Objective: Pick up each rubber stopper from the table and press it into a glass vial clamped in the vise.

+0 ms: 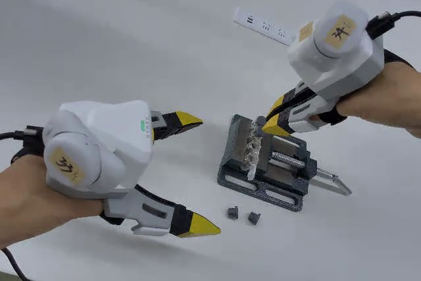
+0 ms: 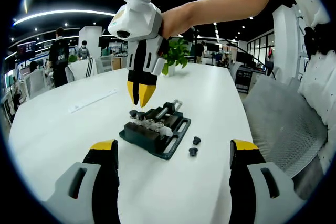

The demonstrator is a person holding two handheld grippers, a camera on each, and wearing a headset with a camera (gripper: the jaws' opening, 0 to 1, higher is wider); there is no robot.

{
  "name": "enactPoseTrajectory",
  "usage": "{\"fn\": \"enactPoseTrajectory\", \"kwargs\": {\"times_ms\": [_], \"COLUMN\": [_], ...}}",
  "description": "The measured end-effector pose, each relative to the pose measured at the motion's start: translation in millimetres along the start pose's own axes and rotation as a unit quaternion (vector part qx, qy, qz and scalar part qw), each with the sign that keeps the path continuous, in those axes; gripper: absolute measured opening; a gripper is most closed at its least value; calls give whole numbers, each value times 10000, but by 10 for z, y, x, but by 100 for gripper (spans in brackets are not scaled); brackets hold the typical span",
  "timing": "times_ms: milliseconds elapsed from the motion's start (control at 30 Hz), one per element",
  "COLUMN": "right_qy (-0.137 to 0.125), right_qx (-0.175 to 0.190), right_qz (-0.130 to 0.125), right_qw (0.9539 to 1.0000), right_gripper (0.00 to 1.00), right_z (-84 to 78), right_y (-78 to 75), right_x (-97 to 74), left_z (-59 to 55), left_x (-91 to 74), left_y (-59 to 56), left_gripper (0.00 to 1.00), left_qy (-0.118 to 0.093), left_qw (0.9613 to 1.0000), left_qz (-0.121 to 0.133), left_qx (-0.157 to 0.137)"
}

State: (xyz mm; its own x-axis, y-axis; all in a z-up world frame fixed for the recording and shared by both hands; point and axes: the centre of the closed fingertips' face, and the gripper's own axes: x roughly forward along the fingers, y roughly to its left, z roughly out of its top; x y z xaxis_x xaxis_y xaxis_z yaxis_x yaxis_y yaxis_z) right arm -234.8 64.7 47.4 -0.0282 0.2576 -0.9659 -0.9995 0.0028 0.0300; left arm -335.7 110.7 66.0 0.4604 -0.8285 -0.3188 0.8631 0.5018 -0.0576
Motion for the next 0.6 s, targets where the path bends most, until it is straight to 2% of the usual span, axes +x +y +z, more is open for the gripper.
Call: {"fn": "enactPoseTrajectory", "kwargs": {"times_ms": [133, 333, 600], "right_qy": [-93, -119, -126], "right_qx": [63, 54, 8], "right_qz": [35, 71, 95], "right_qw": [9999, 9999, 9999], "right_gripper": [1, 1, 0], "right_z": [-25, -33, -21], "right_y": [11, 63, 59], "right_x": [13, 51, 97], "left_z": [-14, -11, -15], "left_x": [-1, 10, 9], "left_y": [-4, -12, -8], "left_gripper": [86, 86, 86], "left_qy": [32, 23, 40], "left_qw": [10000, 10000, 10000], "left_qz": [-18, -49, -43], "left_qx": [4, -16, -21]}}
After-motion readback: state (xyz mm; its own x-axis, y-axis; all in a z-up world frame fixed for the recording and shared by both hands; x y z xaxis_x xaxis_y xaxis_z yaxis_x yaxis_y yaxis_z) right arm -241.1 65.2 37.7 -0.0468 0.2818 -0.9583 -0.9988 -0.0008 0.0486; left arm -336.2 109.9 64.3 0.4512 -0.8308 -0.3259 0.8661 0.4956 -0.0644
